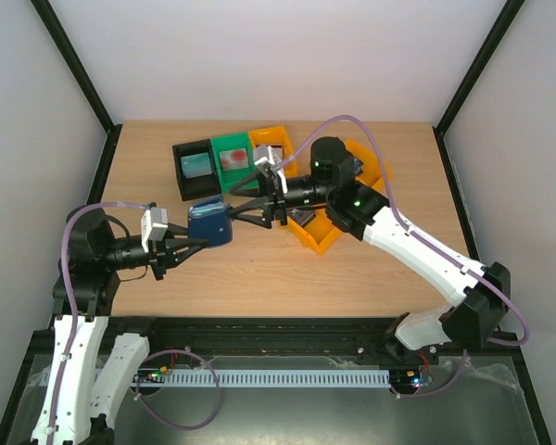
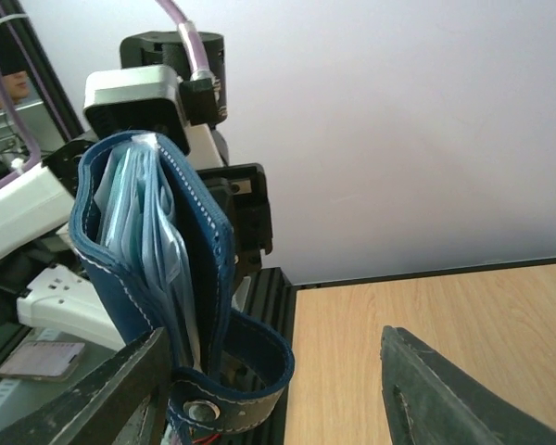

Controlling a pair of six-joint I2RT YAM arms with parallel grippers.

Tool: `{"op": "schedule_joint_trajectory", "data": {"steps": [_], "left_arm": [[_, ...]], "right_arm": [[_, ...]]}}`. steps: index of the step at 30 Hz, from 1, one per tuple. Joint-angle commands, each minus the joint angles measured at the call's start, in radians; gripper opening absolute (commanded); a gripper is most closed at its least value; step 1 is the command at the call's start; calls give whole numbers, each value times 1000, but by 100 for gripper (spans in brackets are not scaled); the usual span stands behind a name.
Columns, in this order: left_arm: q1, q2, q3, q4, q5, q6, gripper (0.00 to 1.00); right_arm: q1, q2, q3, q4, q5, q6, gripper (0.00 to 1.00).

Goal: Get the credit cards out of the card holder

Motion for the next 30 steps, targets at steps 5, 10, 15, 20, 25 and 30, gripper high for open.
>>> {"op": "schedule_joint_trajectory", "data": {"steps": [5,10,15,20,25,30], "left_arm": [[-3,-10,10,-32,28,49,2],[-3,-10,9,-26,22,45,2],[-3,-10,2,-3,1,17,2],[-3,-11,-6,31,-5,-12,2],[-3,-14,-9,36,-19,-16,2],[-3,-16,-10,36,-18,-18,2]], "right_arm": [[4,1,101,-67,107,-48,60],[12,-5,74,-19,-19,-32,63],[12,-31,43,-101,-114,-141,71],[22,-11,54,-87,-91,-92,73],[73,22,71,-31,-71,-48,74],[120,52,82,-5,-15,-31,75]]}}
